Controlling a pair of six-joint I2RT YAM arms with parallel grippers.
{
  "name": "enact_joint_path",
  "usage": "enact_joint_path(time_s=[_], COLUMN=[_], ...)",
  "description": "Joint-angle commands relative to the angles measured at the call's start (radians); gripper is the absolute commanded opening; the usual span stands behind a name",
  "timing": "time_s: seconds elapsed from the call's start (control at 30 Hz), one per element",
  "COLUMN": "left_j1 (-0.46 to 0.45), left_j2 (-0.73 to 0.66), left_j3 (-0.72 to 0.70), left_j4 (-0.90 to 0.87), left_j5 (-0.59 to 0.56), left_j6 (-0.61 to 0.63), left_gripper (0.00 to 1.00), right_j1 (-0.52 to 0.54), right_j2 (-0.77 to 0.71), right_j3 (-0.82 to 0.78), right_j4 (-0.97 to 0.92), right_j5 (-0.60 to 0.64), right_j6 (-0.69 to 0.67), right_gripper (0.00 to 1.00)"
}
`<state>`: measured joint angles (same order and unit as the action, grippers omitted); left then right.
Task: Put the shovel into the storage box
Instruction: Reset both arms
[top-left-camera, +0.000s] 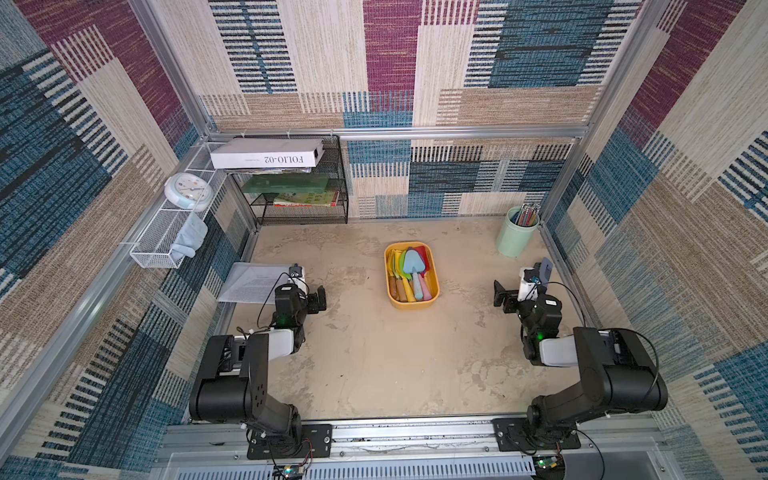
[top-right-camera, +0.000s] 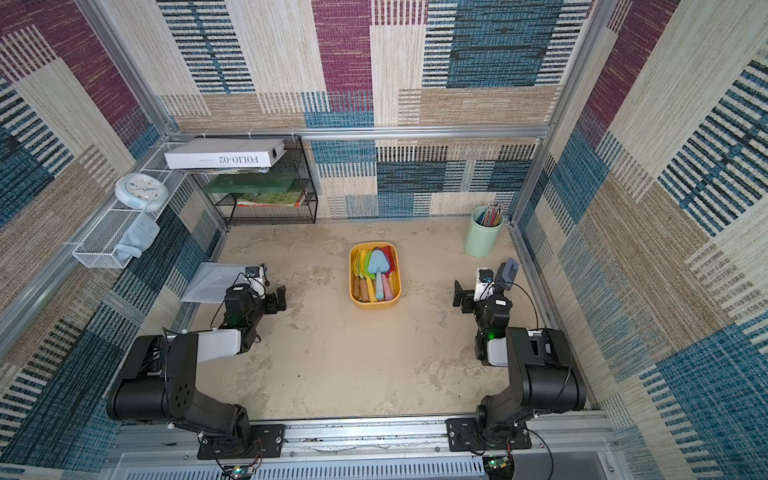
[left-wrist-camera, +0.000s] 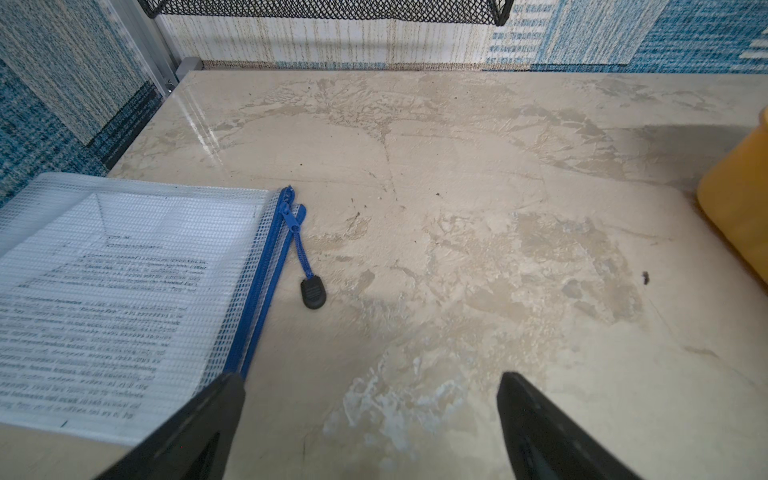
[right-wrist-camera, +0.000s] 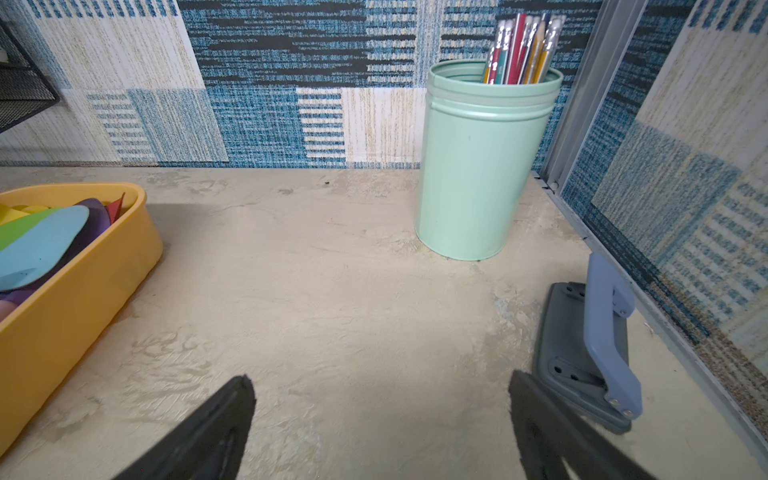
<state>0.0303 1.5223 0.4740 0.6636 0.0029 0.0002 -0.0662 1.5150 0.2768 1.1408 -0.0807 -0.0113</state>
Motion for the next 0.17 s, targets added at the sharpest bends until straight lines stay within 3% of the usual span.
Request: enact_joint_path(time_s=[0.0,0.13], left_j1=[0.000,0.000], left_j2=[0.004,0.001], left_j3=[0.007,0.005], left_j4=[0.007,0.007], left_j5=[0.014,0.014], left_j6=[0.003,0.003], left_gripper=[0.99,0.99], right_j1=[-0.001,0.000], right_j2=[-0.004,-0.004], right_j3=[0.004,0.004], right_j4=[0.000,-0.001], right_j5=[-0.004,-0.003], right_j6=[-0.003,-0.004], right_gripper=[0.99,1.00])
